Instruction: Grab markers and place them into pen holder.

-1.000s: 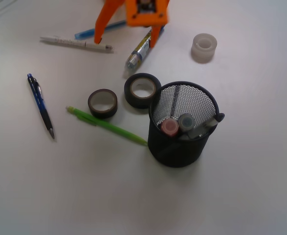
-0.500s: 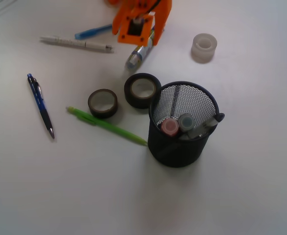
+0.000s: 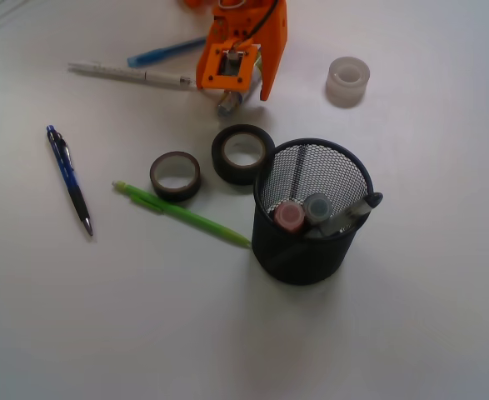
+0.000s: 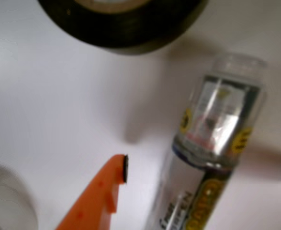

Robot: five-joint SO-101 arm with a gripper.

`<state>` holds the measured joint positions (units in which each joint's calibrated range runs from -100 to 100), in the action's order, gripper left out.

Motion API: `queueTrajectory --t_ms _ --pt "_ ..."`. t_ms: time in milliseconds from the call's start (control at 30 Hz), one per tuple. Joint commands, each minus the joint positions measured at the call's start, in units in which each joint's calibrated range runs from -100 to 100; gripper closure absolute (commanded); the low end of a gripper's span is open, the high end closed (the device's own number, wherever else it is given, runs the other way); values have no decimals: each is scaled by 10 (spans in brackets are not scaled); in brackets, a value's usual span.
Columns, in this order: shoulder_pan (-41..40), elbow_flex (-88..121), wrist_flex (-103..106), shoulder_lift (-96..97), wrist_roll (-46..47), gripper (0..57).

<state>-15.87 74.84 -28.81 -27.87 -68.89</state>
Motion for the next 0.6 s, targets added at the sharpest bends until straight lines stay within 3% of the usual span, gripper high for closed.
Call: queueTrajectory --t_ms 0,300,567 --pt "-2 19 0 2 -5 250" --pt "-2 26 0 2 -5 529" --pt "-2 26 2 2 7 560"
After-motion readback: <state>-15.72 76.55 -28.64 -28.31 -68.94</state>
